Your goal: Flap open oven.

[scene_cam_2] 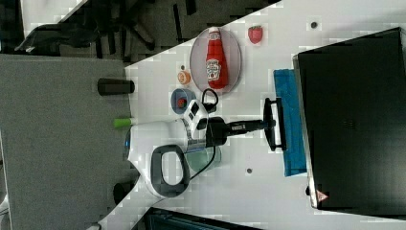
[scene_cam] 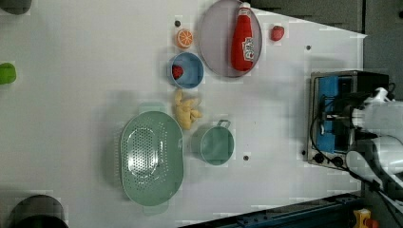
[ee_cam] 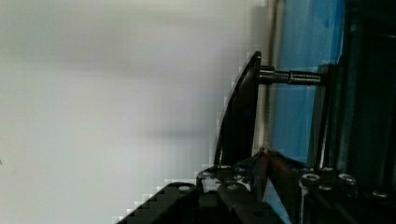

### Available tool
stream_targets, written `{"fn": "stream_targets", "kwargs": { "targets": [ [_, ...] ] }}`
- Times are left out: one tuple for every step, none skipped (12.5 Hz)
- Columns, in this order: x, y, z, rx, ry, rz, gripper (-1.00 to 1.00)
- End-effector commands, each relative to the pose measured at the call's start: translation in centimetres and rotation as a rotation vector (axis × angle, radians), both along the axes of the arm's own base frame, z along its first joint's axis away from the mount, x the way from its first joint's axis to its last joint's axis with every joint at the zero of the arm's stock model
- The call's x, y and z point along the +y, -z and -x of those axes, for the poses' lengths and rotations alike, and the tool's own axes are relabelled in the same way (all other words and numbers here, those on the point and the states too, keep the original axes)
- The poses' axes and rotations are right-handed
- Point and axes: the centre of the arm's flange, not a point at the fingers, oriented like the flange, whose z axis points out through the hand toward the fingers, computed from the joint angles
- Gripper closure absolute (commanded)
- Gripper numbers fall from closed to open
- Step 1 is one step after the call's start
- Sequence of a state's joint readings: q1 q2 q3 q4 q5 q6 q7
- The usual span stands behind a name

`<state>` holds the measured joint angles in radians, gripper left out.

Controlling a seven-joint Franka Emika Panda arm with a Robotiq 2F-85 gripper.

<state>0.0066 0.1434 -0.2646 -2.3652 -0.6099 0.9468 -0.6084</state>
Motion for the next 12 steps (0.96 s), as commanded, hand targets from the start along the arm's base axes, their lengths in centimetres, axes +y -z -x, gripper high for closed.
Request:
{"fn": "stream_targets", "kwargs": {
  "targets": [
    [4.7,5.1,0.2,0.014,0.071,0.06,0.65],
    [5.7,6.4,0.1,0.015,0.064,0.091,0.65],
    [6.6,7.6,0.0,0.019,0.059,0.126,0.65],
    [7.6,8.8,-0.1,0.024,0.055,0.161,0.65],
    [8.5,10.0,-0.2,0.025,0.059,0.194,0.65],
    [9.2,11.1,-0.3,0.023,0.08,0.216,0.65],
    [9.7,12.2,-0.3,0.017,0.103,0.221,0.65],
    [10.3,13.0,-0.4,0.013,0.108,0.218,0.65],
    [10.6,13.5,-0.6,0.014,0.102,0.218,0.65],
    [10.9,13.3,-0.8,0.008,0.097,0.217,0.65],
    [10.8,12.7,-1.2,-0.004,0.103,0.22,0.65],
    [10.7,11.5,-2.0,-0.035,0.122,0.204,0.65]
  ]
}}
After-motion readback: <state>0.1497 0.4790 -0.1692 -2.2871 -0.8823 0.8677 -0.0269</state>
